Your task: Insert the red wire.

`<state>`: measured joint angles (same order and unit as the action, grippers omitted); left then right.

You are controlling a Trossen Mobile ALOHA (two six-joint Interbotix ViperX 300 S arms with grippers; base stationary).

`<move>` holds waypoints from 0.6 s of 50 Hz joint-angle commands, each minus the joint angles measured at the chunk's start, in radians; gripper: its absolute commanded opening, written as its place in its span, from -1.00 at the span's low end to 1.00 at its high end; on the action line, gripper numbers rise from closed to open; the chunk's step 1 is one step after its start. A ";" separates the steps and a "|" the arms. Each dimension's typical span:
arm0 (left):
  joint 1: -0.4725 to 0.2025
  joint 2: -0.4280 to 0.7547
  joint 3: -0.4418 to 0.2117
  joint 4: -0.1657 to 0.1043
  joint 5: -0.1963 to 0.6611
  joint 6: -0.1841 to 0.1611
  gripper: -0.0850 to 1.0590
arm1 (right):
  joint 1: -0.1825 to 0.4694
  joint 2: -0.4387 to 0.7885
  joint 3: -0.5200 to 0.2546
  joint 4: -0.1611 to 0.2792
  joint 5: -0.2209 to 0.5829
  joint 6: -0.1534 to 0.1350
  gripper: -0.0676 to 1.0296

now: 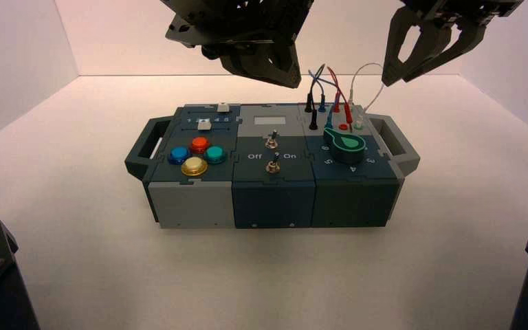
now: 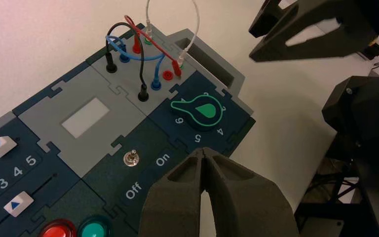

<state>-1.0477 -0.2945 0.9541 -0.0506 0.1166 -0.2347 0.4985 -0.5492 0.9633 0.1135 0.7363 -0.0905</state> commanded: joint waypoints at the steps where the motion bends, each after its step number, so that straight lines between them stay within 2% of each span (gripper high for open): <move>1: -0.008 -0.009 -0.018 -0.002 -0.006 -0.003 -0.91 | 0.006 0.014 -0.018 -0.023 -0.035 -0.014 0.00; 15: -0.012 -0.008 -0.012 -0.002 -0.008 -0.003 -0.91 | 0.035 0.052 -0.018 -0.054 -0.107 -0.020 0.00; 23: -0.012 -0.008 -0.006 -0.002 -0.011 -0.005 -0.91 | 0.052 0.137 -0.037 -0.091 -0.107 -0.020 0.00; 30: -0.012 -0.008 -0.003 -0.002 -0.015 -0.005 -0.91 | 0.081 0.193 -0.052 -0.100 -0.117 -0.020 0.00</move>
<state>-1.0569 -0.2945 0.9603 -0.0522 0.1135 -0.2347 0.5614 -0.3728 0.9511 0.0184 0.6320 -0.1043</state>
